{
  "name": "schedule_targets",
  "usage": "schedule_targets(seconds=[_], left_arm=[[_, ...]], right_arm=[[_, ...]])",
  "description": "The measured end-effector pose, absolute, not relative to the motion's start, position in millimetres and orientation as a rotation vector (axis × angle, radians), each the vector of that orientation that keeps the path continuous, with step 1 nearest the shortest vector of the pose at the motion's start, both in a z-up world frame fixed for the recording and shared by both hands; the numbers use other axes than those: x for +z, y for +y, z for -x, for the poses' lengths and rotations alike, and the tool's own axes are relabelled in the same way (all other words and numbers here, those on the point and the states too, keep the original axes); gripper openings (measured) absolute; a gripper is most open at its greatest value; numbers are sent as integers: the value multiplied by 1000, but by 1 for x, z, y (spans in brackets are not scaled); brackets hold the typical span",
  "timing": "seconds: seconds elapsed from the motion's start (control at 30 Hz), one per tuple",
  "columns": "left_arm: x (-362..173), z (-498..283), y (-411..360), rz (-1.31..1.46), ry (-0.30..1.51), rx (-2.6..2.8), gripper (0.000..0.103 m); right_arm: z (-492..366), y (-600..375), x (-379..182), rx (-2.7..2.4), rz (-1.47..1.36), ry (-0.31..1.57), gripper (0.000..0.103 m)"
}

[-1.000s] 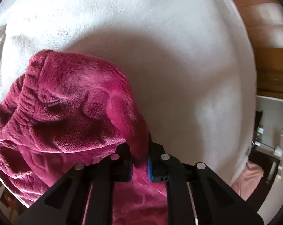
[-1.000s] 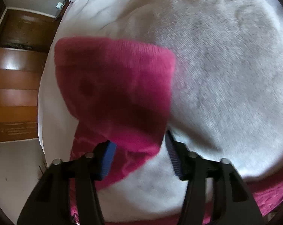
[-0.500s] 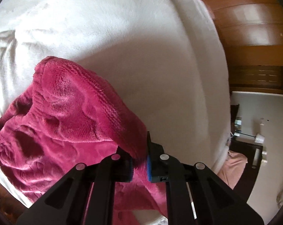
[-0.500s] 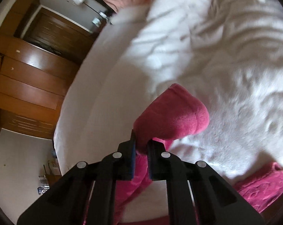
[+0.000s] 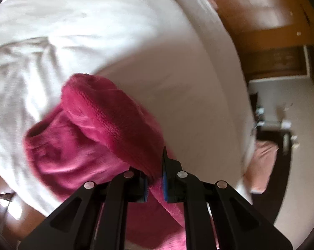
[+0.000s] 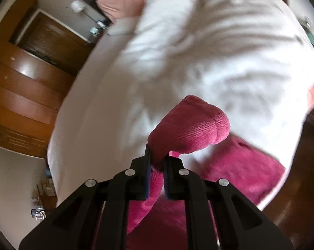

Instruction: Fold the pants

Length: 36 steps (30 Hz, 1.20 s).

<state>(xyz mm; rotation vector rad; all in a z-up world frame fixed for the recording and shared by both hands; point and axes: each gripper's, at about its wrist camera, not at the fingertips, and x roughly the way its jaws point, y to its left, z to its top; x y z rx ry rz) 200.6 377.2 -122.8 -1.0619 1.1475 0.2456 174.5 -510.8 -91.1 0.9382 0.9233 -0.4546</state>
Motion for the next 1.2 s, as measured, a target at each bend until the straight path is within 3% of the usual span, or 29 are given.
schedule_targets(seconds=[0.4, 0.8, 0.9, 0.93, 0.97, 1.03, 1.1, 1.13, 1.2], left_arm=[[-190, -67, 354, 955, 1289, 379, 9], [-226, -30, 354, 874, 1309, 522, 9], [-228, -28, 350, 847, 1316, 537, 9], [-229, -28, 348, 833, 1322, 540, 9], [-230, -28, 346, 817, 1330, 543, 9], [-228, -33, 341, 810, 1343, 551, 9], [-228, -35, 340, 811, 1350, 560, 9], [-228, -37, 340, 808, 1353, 563, 9], [-226, -42, 337, 794, 1359, 568, 9]], right_arm=[[-77, -505, -188, -522, -895, 1151, 10], [-57, -508, -227, -407, -826, 1212, 10], [-54, -525, -227, -396, -850, 1174, 29], [-53, -531, -228, -403, -870, 1150, 42], [-50, -535, -229, -411, -893, 1126, 48], [-49, -544, -236, -422, -938, 1102, 48], [-53, -551, -243, -421, -973, 1103, 35], [-55, -554, -244, -428, -979, 1104, 12], [-55, -558, -239, -432, -976, 1094, 8]])
